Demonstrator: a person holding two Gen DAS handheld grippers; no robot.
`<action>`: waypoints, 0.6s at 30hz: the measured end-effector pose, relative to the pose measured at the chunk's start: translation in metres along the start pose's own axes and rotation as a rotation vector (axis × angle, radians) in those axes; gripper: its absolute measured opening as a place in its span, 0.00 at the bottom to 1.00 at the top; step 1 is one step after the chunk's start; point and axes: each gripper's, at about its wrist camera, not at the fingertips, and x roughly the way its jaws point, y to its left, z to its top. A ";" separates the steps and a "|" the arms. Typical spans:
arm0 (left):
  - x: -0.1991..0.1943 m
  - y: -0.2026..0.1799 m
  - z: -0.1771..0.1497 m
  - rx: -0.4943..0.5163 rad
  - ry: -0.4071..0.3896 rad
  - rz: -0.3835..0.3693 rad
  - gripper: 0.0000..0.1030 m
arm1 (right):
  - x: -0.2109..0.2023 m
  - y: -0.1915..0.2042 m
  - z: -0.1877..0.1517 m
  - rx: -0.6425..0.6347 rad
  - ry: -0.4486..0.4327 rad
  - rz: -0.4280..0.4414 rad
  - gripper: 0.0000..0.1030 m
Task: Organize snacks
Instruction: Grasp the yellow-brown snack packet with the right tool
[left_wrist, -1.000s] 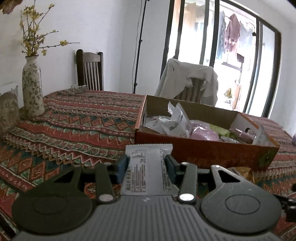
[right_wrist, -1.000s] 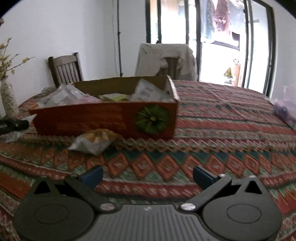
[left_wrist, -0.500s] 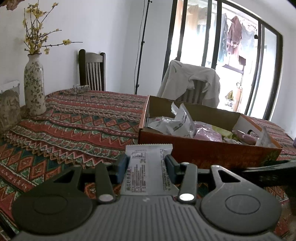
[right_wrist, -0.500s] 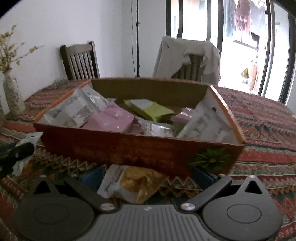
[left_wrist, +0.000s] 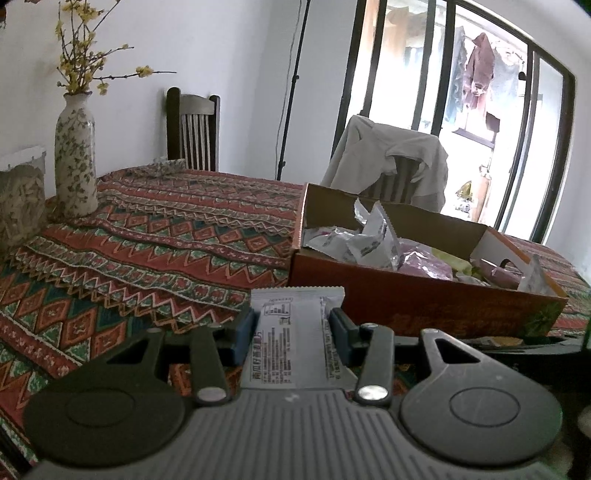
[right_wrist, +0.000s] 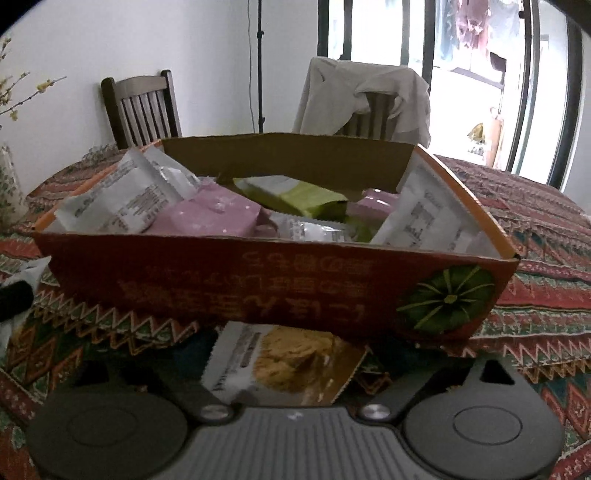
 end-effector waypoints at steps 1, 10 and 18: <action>0.000 0.001 0.000 -0.003 0.000 -0.001 0.44 | -0.001 -0.001 -0.001 -0.003 -0.004 0.005 0.75; -0.001 0.001 0.000 -0.007 -0.005 0.003 0.44 | -0.034 -0.007 -0.011 -0.009 -0.082 0.040 0.47; -0.003 -0.001 0.000 0.010 -0.019 0.012 0.44 | -0.063 -0.021 -0.019 0.001 -0.156 0.060 0.42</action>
